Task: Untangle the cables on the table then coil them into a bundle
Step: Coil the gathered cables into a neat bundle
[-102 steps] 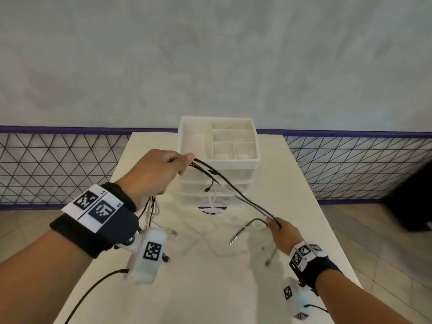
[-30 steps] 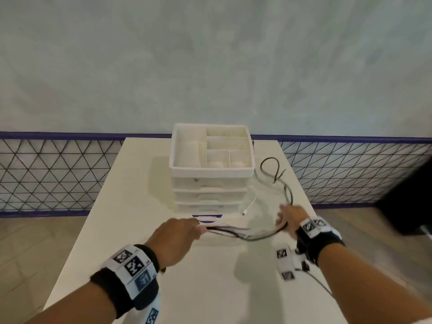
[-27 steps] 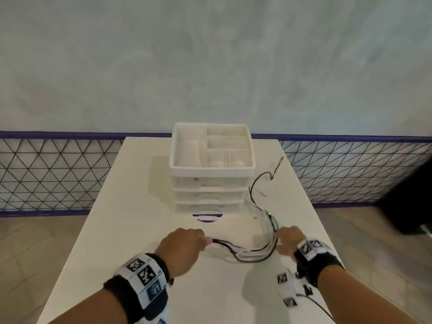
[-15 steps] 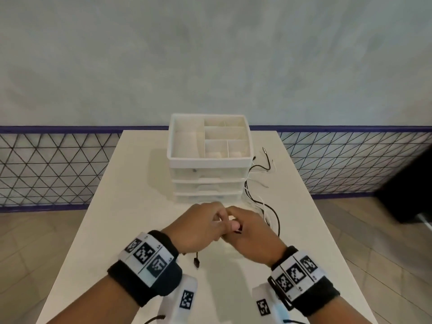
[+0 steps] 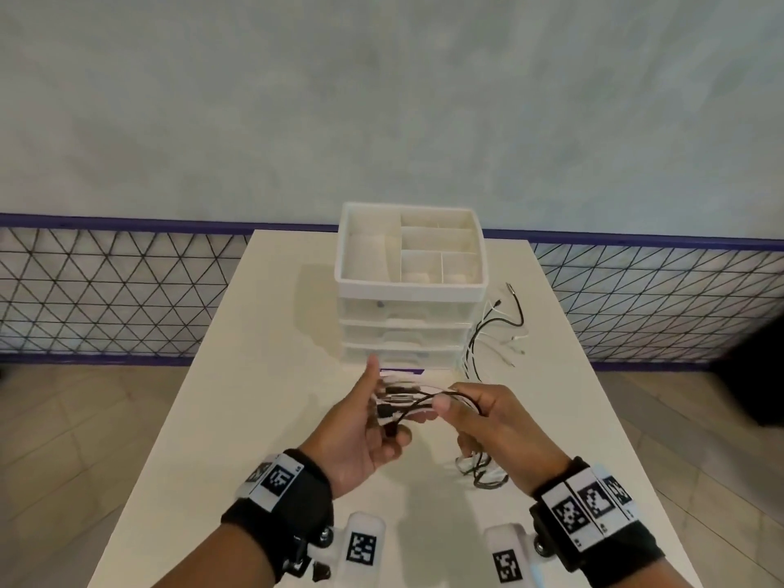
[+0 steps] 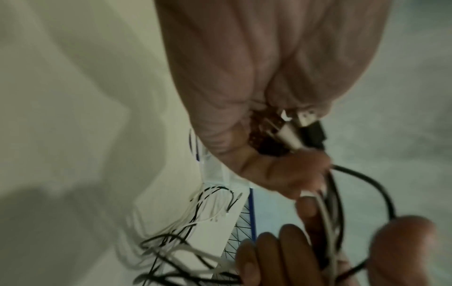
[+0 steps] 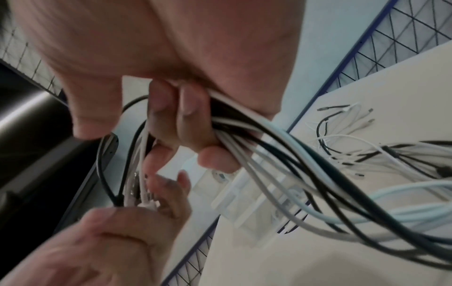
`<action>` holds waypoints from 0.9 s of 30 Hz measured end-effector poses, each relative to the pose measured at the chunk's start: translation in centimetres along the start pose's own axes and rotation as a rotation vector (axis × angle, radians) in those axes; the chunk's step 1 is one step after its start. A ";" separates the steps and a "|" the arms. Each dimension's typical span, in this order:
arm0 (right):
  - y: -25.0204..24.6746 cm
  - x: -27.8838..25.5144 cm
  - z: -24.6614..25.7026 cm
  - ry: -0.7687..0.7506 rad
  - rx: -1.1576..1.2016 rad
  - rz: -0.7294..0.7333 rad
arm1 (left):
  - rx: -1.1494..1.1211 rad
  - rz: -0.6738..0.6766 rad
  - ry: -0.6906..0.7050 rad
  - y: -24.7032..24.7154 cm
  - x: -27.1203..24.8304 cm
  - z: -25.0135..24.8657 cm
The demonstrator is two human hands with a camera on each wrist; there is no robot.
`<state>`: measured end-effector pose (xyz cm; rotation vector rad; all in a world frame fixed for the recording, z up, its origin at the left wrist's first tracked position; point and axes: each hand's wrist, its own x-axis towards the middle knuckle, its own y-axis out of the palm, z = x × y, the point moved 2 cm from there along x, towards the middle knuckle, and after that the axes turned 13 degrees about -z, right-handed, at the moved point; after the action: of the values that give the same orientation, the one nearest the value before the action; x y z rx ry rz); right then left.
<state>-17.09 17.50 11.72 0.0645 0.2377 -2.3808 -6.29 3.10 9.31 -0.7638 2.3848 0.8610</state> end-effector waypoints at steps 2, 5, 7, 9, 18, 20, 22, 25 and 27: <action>0.0 0.1 0.0 -0.002 -0.111 -0.034 | 0.131 -0.087 0.087 0.4 -0.2 -0.8; 0.4 0.2 -0.1 0.017 -0.142 -0.015 | 0.229 -0.156 0.191 1.6 -0.3 -1.5; 0.5 0.3 -0.1 0.002 -0.156 -0.036 | 0.200 -0.174 0.204 2.0 -0.4 -1.6; 0.3 0.5 -0.5 -0.006 -0.144 -0.056 | 0.102 -0.162 0.163 1.8 -0.6 -1.8; 0.2 0.2 0.1 -0.028 -0.125 -0.007 | 0.063 -0.160 0.162 1.5 -0.7 -1.3; 0.4 0.2 0.4 -0.065 -0.137 0.061 | 0.086 -0.183 0.212 1.6 -0.4 -1.1; 0.5 0.1 0.6 -0.066 -0.098 0.114 | 0.088 -0.222 0.225 1.5 -0.2 -1.0; 0.6 -0.1 0.7 -0.121 -0.107 0.062 | 0.127 -0.197 0.191 1.7 -0.3 -0.9; 0.5 0.0 0.4 -0.185 -0.169 -0.021 | 0.197 -0.134 0.155 1.9 -0.7 -0.9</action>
<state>-16.75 17.07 12.00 -0.2377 0.3505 -2.3601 -7.20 3.94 11.09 -0.9266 2.4739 0.5198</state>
